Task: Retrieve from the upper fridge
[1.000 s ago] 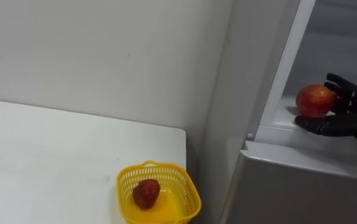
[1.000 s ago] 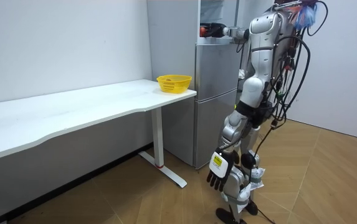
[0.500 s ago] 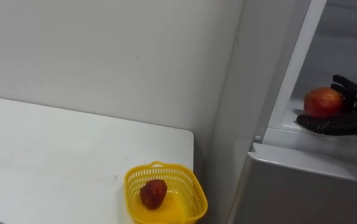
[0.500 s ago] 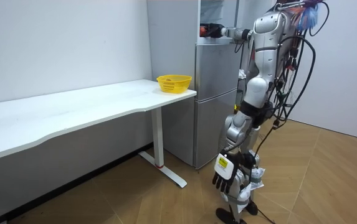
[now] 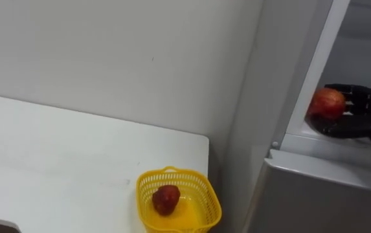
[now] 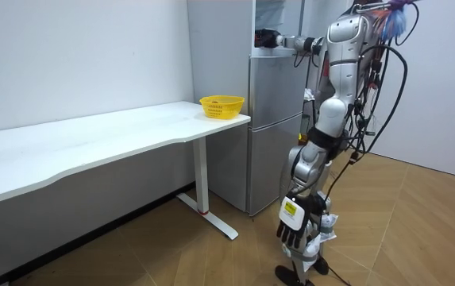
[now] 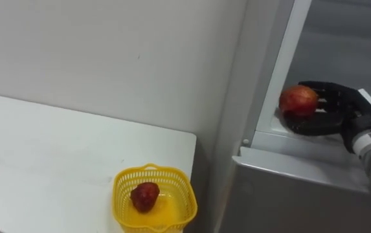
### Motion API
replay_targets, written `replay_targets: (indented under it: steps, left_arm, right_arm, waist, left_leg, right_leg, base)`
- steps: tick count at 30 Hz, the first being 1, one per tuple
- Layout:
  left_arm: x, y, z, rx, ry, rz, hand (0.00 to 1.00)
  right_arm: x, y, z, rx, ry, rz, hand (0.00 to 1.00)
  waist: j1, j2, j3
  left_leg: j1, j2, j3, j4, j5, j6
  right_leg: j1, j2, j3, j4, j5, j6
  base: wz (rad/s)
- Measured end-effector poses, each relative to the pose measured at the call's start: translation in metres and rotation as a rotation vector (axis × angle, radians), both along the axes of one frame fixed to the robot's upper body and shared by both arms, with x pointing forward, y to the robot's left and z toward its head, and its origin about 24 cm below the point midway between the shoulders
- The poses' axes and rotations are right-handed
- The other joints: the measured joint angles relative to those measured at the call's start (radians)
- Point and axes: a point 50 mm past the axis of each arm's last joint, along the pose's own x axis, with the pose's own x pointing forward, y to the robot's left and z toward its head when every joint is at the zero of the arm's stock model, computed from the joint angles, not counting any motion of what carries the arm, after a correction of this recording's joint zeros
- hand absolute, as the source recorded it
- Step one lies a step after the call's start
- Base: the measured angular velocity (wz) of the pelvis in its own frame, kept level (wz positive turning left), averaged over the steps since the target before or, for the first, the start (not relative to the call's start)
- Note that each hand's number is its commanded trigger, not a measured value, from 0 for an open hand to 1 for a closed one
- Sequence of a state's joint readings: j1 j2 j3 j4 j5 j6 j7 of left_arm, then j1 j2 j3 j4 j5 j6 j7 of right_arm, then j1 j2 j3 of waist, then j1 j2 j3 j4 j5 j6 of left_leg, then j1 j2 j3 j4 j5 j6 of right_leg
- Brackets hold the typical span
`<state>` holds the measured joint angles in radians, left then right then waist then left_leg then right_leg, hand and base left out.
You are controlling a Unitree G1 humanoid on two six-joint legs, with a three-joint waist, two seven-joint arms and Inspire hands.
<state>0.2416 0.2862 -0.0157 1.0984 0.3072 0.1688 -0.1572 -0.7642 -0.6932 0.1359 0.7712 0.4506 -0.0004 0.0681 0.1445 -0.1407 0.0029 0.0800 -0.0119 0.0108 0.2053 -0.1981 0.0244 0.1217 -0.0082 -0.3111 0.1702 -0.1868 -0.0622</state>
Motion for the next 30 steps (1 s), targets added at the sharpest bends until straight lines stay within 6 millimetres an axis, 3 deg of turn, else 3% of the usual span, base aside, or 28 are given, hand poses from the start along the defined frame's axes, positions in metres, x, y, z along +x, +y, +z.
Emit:
replay_targets:
  steps: [17,20,21,30]
  left_arm:
    - [0.010,0.000,0.000,0.007,-0.028,-0.019,0.00]
    - [0.014,0.001,0.001,0.017,-0.045,-0.023,0.00]
    - [0.015,0.000,0.001,0.018,-0.050,-0.024,0.00]
    - [0.019,-0.004,-0.001,0.040,-0.083,-0.026,0.00]
  right_arm:
    - [0.005,0.012,0.011,-0.013,-0.062,0.015,1.00]
    - [0.003,0.016,0.012,-0.019,-0.084,0.012,1.00]
    - [0.002,0.020,0.012,-0.023,-0.098,0.009,1.00]
    - [-0.024,0.060,0.007,-0.034,-0.294,-0.034,1.00]
  waist:
    - [-0.006,0.015,0.0071]
    - [-0.011,0.018,0.0046]
    - [-0.012,0.017,0.0005]
    - [-0.038,0.067,-0.0146]
  left_leg:
    - [-0.001,0.000,0.001,-0.006,0.000,-0.001]
    - [-0.001,0.000,0.001,-0.001,0.000,-0.001]
    - [0.000,0.000,0.002,-0.001,0.000,-0.001]
    - [0.004,0.001,0.020,0.000,0.000,0.000]
  right_leg:
    - [0.002,0.001,-0.003,-0.001,-0.002,0.000]
    - [0.001,0.001,-0.002,-0.001,-0.002,0.000]
    - [0.003,0.001,0.000,-0.001,-0.002,0.000]
    - [-0.003,0.001,0.013,0.001,-0.002,0.001]
  base:
    - [0.00]
    - [0.00]
    - [-0.05]
    - [-0.03]
